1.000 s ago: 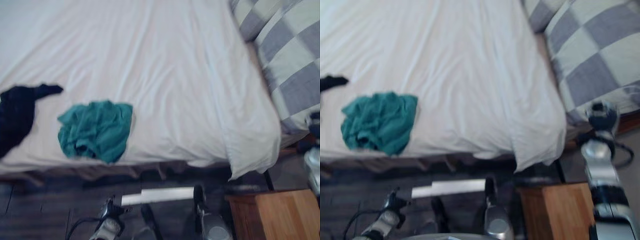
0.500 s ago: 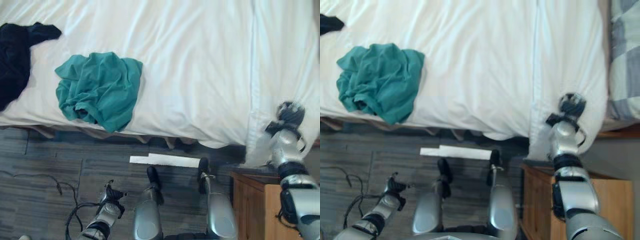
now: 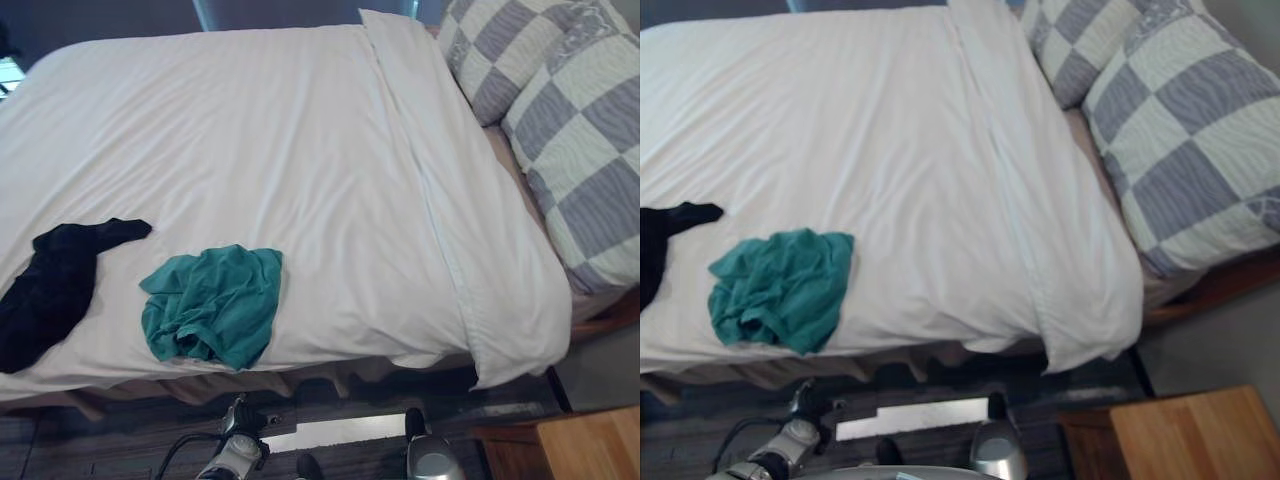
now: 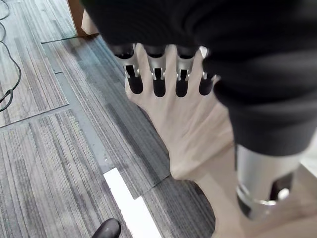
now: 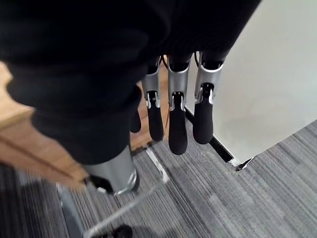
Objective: Tidy up the quilt and then pick up the clothes from the bed and put them into the laundry hamper.
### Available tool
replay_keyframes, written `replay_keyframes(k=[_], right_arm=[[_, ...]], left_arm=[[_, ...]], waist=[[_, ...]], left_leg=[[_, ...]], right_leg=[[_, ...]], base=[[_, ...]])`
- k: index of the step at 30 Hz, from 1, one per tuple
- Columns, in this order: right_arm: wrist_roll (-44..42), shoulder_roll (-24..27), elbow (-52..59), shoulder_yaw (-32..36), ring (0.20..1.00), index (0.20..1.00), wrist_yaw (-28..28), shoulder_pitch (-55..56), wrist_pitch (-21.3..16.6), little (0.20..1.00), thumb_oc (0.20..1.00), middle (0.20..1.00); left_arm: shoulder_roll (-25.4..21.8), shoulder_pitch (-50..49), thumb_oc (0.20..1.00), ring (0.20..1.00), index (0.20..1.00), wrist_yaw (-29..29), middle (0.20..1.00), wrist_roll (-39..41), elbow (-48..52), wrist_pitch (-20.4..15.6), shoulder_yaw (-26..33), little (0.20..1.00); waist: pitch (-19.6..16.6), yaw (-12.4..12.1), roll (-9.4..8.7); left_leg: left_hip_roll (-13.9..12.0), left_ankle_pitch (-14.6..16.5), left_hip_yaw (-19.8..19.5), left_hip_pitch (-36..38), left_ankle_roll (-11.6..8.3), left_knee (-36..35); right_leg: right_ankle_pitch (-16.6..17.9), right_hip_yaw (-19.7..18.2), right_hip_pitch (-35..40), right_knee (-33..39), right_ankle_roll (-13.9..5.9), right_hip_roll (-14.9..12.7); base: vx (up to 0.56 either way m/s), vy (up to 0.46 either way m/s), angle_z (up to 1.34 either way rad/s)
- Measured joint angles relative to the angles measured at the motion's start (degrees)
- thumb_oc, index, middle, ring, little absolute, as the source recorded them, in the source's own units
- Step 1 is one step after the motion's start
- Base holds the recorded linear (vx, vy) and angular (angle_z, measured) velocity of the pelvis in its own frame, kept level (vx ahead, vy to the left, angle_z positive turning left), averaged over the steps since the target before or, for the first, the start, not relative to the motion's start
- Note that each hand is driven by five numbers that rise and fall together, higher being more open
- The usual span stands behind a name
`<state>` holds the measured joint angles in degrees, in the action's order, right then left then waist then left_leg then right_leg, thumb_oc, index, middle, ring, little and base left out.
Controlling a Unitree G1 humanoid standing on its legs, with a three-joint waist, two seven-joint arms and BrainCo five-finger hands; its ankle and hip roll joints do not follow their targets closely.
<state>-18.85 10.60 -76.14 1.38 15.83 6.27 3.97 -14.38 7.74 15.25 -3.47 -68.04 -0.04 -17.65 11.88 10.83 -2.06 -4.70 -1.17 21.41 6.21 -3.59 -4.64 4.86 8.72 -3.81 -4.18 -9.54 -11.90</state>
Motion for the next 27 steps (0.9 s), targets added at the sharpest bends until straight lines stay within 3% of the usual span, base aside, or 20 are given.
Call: replay_keyframes(k=[3,5,6,8,9,10,12,13,14,17,18,20,21,22,23,24,25,26,27], right_arm=[[3.46,-1.0,2.08,-5.23,1.0,1.0,-1.09,-3.29,-0.86,1.0,1.0,1.0],[7.29,-1.08,4.86,-11.28,1.0,1.0,-2.4,-6.59,-1.66,1.0,1.0,1.0],[9.82,-1.14,4.96,-13.0,1.0,1.0,-2.27,-7.51,-1.85,1.0,1.0,1.0],[13.14,0.73,4.85,-13.51,1.0,1.0,-3.05,-10.62,-2.61,1.0,1.0,1.0],[14.3,1.71,4.8,-14.64,1.0,1.0,-3.38,-11.34,-2.64,1.0,1.0,1.0],[14.93,3.03,5.0,-15.31,1.0,1.0,-3.61,-11.77,-2.74,1.0,1.0,1.0],[15.76,3.81,5.63,-14.63,1.0,1.0,-3.79,-11.97,-2.95,1.0,1.0,1.0],[16.31,3.13,6.06,-14.02,1.0,1.0,-4.03,-12.12,-2.52,1.0,1.0,1.0],[16.51,2.7,7.16,-13.92,1.0,1.0,-3.98,-11.93,-2.57,1.0,1.0,1.0],[17.13,3.35,7.54,-12.49,1.0,1.0,-4.14,-11.1,-2.34,1.0,1.0,1.0],[17.87,4.06,7.69,-7.51,1.0,1.0,-4.7,-9.07,-2.37,1.0,1.0,1.0],[18.24,6.23,7.14,-5.93,1.0,1.0,-4.75,-6.47,-2.02,1.0,1.0,1.0],[18.86,7.44,7.9,-3.98,1.0,1.0,-5.07,-4.41,-2.74,1.0,1.0,1.0],[18.84,8.3,6.78,-4.42,1.0,1.0,-4.82,-4.29,-2.31,1.0,1.0,1.0],[18.88,7.99,5.17,-6.51,1.0,1.0,-4.69,-4.34,-1.68,1.0,1.0,1.0],[18.89,5.69,5.18,-9.03,1.0,1.0,-4.84,-3.56,-1.24,1.0,1.0,1.0],[18.88,5.39,5.23,-9.19,1.0,1.0,-4.83,-3.64,-1.24,1.0,1.0,1.0],[18.78,1.14,5.75,-10.57,1.0,1.0,-5.05,-2.63,-1.2,1.0,1.0,1.0],[18.81,-0.64,6.53,-11.72,1.0,1.0,-4.63,-1.7,-1.22,1.0,1.0,1.0]], left_arm=[[-1.67,-1.3,1.0,1.0,1.0,-0.36,1.0,-0.01,-0.12,0.08,0.12,1.0],[-2.82,-2.36,1.0,1.0,1.0,-0.97,1.0,-0.23,-1.49,-0.03,1.25,1.0],[-3.8,-1.74,1.0,1.0,1.0,-1.51,1.0,-0.86,-2.37,-0.39,2.38,1.0],[-3.19,-3.91,1.0,1.0,1.0,-1.72,1.0,-1.44,-4.38,0.11,3.15,1.0],[-2.52,-5.11,1.0,1.0,1.0,-1.63,1.0,-1.96,-4.81,0.03,2.33,1.0],[-1.34,-6.4,1.0,1.0,1.0,-1.7,1.0,-2.38,-5.18,0.01,2.29,1.0],[0.16,-7.14,1.0,1.0,1.0,-1.71,1.0,-2.36,-5.11,0.57,2.2,1.0],[0.78,-6.71,1.0,1.0,1.0,-0.97,1.0,-2.31,-4.95,0.6,3.02,1.0],[0.32,-6.61,1.0,1.0,1.0,-0.4,1.0,-2.28,-4.93,0.52,3.76,1.0],[0.36,-5.27,1.0,1.0,1.0,0.13,1.0,-2.29,-5.0,0.37,3.33,1.0],[1.17,-4.01,1.0,1.0,1.0,-0.52,1.0,-2.41,-3.9,-0.21,2.17,1.0],[2.35,-4.05,1.0,1.0,1.0,-1.79,1.0,-3.71,-2.36,-0.93,-1.21,1.0],[2.95,-3.16,1.0,1.0,1.0,-2.66,1.0,-5.22,-0.73,-1.17,-2.8,1.0],[3.13,-2.91,1.0,1.0,1.0,-2.82,1.0,-5.77,-0.8,-1.31,-2.77,1.0],[2.2,-2.06,1.0,1.0,1.0,-3.38,1.0,-6.16,-1.66,-1.2,-2.8,1.0],[-0.5,-1.81,1.0,1.0,1.0,-3.95,1.0,-6.37,-2.42,-0.92,-2.38,1.0],[-0.78,-1.83,1.0,1.0,1.0,-3.93,1.0,-6.38,-2.41,-0.91,-2.38,1.0],[-3.38,-2.34,1.0,1.0,1.0,-3.99,1.0,-6.42,-2.83,-0.54,-2.58,1.0],[-4.43,-2.93,1.0,1.0,1.0,-4.03,1.0,-6.44,-3.17,0.24,-2.01,1.0]], waist=[[-0.39,-0.63,-0.27],[-0.06,-3.15,0.25],[-0.12,-3.6,-1.06],[0.6,-7.05,-0.8],[0.96,-7.38,-0.67],[0.86,-7.51,0.83],[1.05,-7.27,1.62],[0.75,-7.34,1.07],[0.93,-7.27,0.54],[0.51,-6.3,1.19],[0.24,-6.09,1.63],[-0.3,-6.5,2.06],[-0.55,-6.43,2.72],[-0.44,-6.07,2.24],[-1.01,-5.61,0.39],[-1.15,-5.7,-2.33],[-1.14,-5.71,-2.54],[-0.89,-5.95,-2.44],[-1.04,-6.17,-1.39]], left_leg=[[-0.35,0.24,0.23,0.25,0.71,-0.02],[-2.43,0.59,-0.27,-1.94,-0.84,4.1],[-3.24,1.17,-1.95,-5.59,-1.76,10.79],[-3.33,0.83,-3.99,-9.13,-2.39,19.0],[-3.94,1.98,-6.87,-11.12,-4.53,21.84],[-4.68,2.47,-8.13,-11.99,-5.06,22.35],[-7.16,2.62,-8.3,-12.4,-4.88,21.43],[-10.53,2.18,-7.8,-10.81,-4.32,16.53],[-12.12,1.9,-7.84,-9.19,-3.92,13.35],[-17.14,0.48,-9.34,-5.27,-5.67,5.25],[-19.24,0.78,-6.56,-5.27,-5.53,5.5],[-18.34,0.43,-6.49,-4.89,-6.09,5.87],[-15.68,-0.56,-7.59,-4.8,-6.64,6.84],[-14.06,-1.35,-7.68,-5.14,-6.1,7.2],[-11.11,0.31,-6.4,-4.51,-5.9,7.1],[-7.69,0.86,-4.4,-3.94,-3.23,6.98],[-7.5,0.89,-4.21,-3.88,-3.14,6.85],[-6.6,1.55,-3.05,-1.01,-0.47,5.64],[-6.94,1.52,-1.55,0.7,0.76,3.46]], right_leg=[[-1.15,1.08,-1.6,-3.54,0.09,0.28],[-8.17,-0.47,-3.41,-10.32,3.83,3.08],[-11.98,-1.69,-3.57,-13.13,7.76,5.1],[-10.31,-1.66,-1.19,-9.67,7.67,4.2],[-8.35,0.0,-0.54,-8.0,7.42,3.52],[-7.42,1.15,0.51,-6.03,7.39,3.98],[-7.0,1.67,1.35,-4.08,6.98,3.88],[-6.39,2.41,1.91,-1.99,6.24,4.32],[-6.21,2.29,1.76,-2.06,6.56,4.16],[-5.08,2.07,1.67,-1.74,4.7,3.92],[-4.61,3.69,2.17,-2.41,3.44,2.04],[-3.55,4.27,2.42,-3.3,1.52,-0.15],[-3.25,4.41,1.49,-6.1,-0.9,-3.39],[-3.53,5.39,0.56,-8.5,-1.01,-5.42],[-0.6,5.24,-1.33,-11.79,-1.16,-9.12],[5.83,6.69,-3.4,-15.01,1.87,-13.42],[6.47,6.86,-3.44,-14.99,2.23,-13.65],[10.0,8.97,-5.85,-17.5,3.89,-14.19],[1.91,8.69,-7.8,-20.52,1.92,-9.57]], base=[[-0.04,0.031,-0.11],[-0.06,0.055,0.17],[-0.08,0.066,0.65],[-0.11,0.207,0.27],[-0.04,0.273,0.09],[0.05,0.279,0.3],[0.07,0.481,0.36],[0.05,0.587,0.22],[0.05,0.622,0.17],[0.07,0.748,0.26],[0.1,0.607,0.44],[0.07,0.668,0.36],[-0.01,0.35,0.2],[0.0,0.518,0.18],[0.05,0.362,0.14],[0.11,0.527,0.07],[0.2,0.614,-0.22],[0.25,0.505,-0.53],[0.24,0.431,-0.66]])
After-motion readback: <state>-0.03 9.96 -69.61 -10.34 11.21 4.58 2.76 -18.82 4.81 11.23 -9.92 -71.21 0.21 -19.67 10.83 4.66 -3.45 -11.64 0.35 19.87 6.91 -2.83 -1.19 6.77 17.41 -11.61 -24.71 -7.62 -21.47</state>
